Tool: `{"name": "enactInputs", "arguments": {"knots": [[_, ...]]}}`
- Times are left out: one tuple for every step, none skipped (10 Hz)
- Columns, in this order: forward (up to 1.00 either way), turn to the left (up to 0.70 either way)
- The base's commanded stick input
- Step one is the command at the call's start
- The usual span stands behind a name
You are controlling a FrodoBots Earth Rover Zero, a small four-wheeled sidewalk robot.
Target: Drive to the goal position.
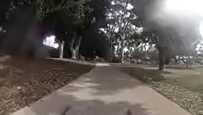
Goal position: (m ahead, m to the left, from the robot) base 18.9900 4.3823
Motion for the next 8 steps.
{"name": "enactInputs", "arguments": {"knots": [[0.70, 0.03], [0.70, 0.03], [0.70, 0.03], [0.70, 0.03], [0.70, 0.03], [0.70, 0.03], [0.70, 0.03], [0.70, 0.03]]}}
